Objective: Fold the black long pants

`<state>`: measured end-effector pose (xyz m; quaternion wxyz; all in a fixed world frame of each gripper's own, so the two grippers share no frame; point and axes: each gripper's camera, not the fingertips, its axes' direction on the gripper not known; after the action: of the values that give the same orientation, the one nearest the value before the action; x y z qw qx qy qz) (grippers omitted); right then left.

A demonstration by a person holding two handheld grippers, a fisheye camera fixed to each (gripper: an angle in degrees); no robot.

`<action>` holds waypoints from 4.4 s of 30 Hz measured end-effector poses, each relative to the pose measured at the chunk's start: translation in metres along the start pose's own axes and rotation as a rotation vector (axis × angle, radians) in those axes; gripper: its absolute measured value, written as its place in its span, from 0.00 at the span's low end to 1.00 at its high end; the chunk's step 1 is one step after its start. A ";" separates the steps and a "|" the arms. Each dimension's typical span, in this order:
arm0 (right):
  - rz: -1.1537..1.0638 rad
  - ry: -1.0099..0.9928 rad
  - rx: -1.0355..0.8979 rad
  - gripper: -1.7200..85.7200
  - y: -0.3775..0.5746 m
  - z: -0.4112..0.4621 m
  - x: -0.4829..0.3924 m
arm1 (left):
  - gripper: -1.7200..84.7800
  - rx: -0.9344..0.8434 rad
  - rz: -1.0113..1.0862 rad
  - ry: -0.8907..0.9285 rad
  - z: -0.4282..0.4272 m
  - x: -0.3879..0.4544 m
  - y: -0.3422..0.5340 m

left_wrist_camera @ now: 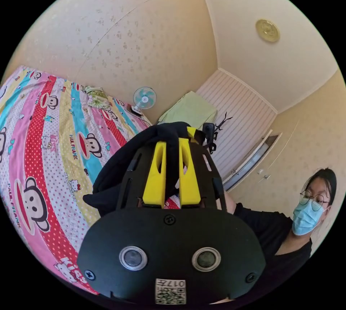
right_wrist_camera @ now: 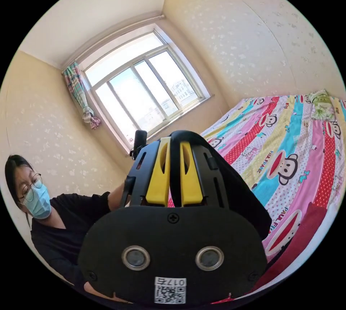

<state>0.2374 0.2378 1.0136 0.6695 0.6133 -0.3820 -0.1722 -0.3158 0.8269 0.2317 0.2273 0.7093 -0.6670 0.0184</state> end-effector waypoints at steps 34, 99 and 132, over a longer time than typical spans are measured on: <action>0.313 0.178 0.006 0.11 0.009 0.041 0.217 | 0.16 0.002 -0.218 -0.257 -0.031 -0.223 -0.049; -0.181 0.714 -1.284 0.15 0.387 0.428 0.318 | 0.12 -0.423 -0.097 -0.348 -0.068 -0.312 0.229; -0.297 0.892 -1.037 0.22 0.479 0.544 0.286 | 0.12 -0.441 -0.069 -0.368 -0.082 -0.288 0.262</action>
<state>-0.0842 -0.2473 1.5321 0.9381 0.2724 0.1487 -0.1536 -0.5743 1.1234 0.2887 0.2517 0.6566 -0.6602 -0.2639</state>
